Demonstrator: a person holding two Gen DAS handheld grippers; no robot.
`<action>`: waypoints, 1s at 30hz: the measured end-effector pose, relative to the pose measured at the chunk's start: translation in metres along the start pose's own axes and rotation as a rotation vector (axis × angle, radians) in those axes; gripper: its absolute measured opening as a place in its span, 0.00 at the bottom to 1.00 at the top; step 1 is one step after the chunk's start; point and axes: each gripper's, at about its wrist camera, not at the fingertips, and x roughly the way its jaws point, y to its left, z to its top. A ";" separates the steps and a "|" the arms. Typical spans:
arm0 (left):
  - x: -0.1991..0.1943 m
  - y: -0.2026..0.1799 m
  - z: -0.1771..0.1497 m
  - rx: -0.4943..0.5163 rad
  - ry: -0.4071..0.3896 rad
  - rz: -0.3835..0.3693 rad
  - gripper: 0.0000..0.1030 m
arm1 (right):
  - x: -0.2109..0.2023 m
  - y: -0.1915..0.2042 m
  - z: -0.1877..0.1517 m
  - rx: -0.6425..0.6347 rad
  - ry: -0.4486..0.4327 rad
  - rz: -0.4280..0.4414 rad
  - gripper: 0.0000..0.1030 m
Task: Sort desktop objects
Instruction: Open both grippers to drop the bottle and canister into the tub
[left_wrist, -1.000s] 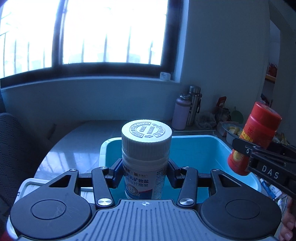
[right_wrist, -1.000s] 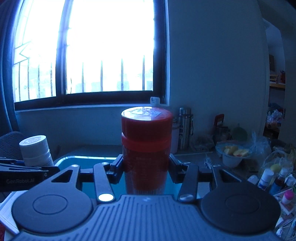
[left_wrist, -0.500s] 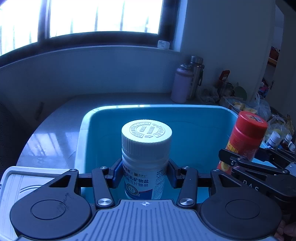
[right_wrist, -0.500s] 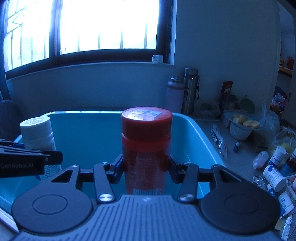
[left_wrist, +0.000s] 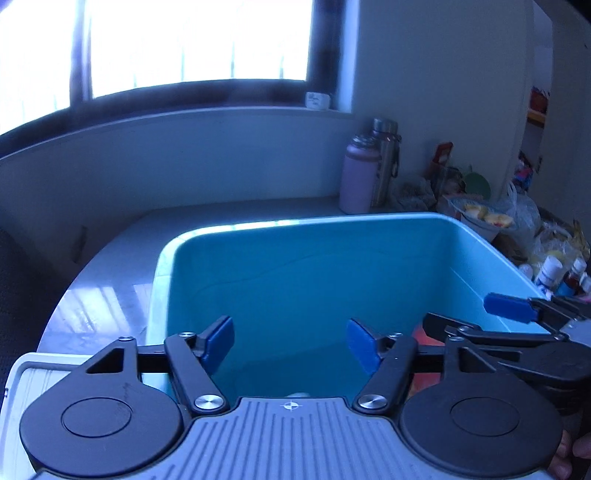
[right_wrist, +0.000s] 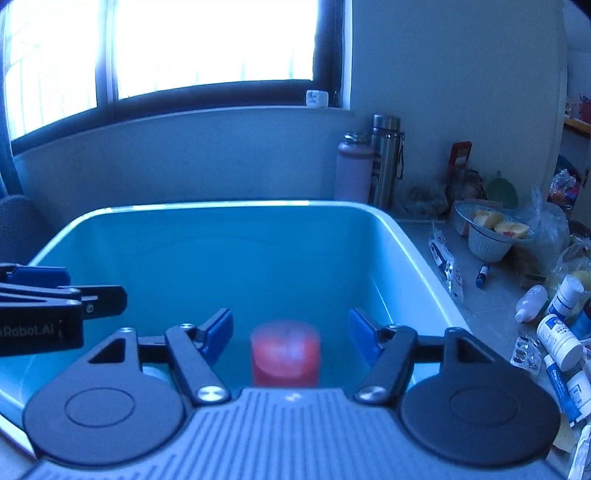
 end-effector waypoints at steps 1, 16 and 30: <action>0.000 0.000 0.000 -0.002 0.001 0.001 0.69 | -0.001 0.001 0.000 -0.008 -0.003 0.000 0.67; -0.018 -0.004 -0.001 0.020 -0.018 0.028 0.70 | -0.011 -0.016 0.004 0.047 -0.042 -0.032 0.67; -0.065 0.007 -0.007 -0.058 -0.060 0.100 0.70 | -0.054 -0.022 0.001 0.037 -0.127 -0.030 0.67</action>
